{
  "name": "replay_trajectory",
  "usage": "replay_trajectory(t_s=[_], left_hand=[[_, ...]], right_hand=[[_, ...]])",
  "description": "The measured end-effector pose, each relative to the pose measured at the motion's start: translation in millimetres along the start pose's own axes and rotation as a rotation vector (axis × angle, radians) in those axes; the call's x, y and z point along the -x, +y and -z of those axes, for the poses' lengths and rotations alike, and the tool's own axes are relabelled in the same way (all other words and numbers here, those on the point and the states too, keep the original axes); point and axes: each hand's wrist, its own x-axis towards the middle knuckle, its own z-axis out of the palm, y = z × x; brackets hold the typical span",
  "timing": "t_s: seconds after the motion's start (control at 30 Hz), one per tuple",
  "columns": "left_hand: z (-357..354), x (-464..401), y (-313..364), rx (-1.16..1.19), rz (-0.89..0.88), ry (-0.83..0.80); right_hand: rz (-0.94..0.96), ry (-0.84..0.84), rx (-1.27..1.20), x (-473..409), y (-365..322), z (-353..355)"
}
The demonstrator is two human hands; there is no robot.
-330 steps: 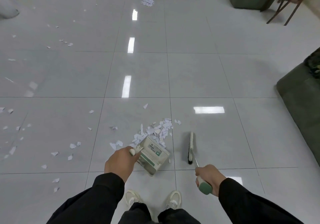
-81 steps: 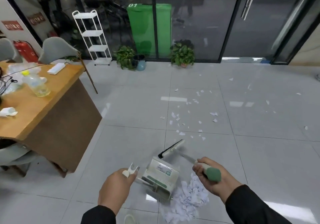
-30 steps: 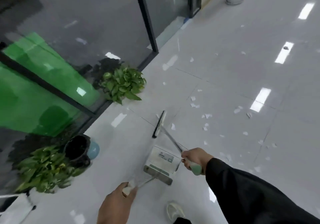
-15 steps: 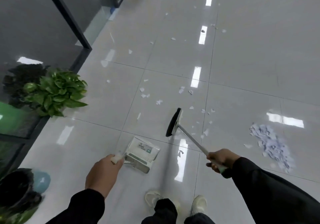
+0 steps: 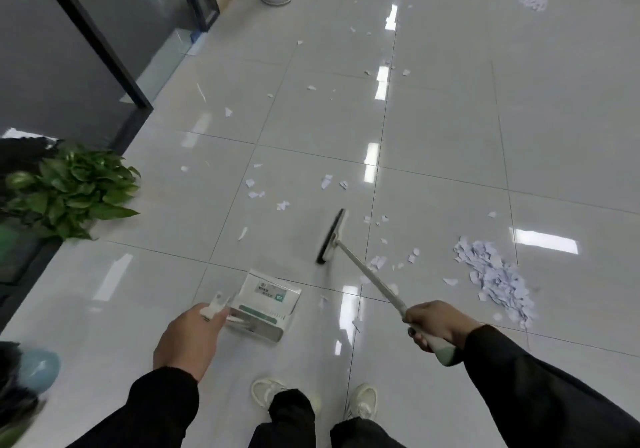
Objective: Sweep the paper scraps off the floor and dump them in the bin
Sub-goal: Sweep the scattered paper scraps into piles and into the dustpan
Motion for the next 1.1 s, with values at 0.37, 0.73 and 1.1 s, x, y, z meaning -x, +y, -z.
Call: replay_trajectory(t_s=[0.37,0.73,1.1], left_hand=[[-34,45,6,-0.067,0.032,-0.003],[-74,45,80,-0.139,-0.085,-0.108],[-92,23,167,-0.133,-0.262,-0.132]], right_hand=[[-0.175,-0.109,0.128,-34,61,11],[-0.172,0.194,0.106,-23,82,172],[-0.102,0.276,-0.059,12,75,240]])
